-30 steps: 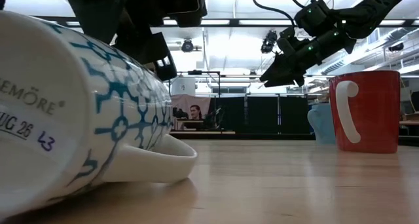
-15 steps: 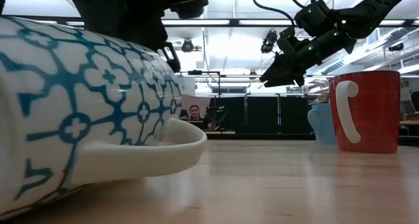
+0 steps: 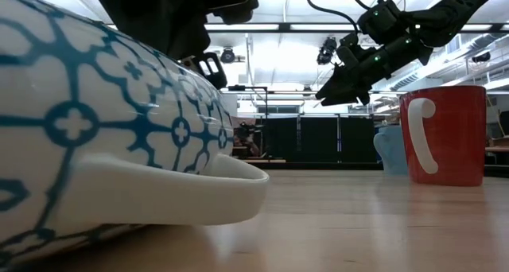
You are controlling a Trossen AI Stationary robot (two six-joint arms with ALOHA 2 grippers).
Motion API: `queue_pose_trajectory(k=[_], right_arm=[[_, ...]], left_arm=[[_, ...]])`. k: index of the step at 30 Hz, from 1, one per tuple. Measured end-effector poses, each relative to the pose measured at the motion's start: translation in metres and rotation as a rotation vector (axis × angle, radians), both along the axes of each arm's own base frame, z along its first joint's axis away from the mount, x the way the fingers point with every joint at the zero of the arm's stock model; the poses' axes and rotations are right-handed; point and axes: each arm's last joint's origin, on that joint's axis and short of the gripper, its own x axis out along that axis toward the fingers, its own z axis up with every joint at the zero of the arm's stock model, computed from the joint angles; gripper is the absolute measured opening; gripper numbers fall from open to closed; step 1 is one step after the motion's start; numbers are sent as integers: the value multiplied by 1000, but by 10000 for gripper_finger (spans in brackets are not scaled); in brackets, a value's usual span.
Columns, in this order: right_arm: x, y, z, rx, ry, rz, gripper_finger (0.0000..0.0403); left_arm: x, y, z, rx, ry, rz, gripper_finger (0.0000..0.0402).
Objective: Place coffee mugs
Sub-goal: Move the blue patterned mug to the center of the table
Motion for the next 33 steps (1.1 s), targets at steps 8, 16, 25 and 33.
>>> queue_pose_trajectory(k=[8,16,25,33], right_arm=[[0,0,0,0,0,0,207],[0,0,0,0,0,0,207],[0,0,0,1,2,0,207],[0,0,0,1,2,0,207]], left_arm=[[0,0,0,-1,2,2,32],[0,0,-1,3,5,6,95],[1,0,-1,35,-66,-63,141],[2,0,-1,31,-73,-66,141]])
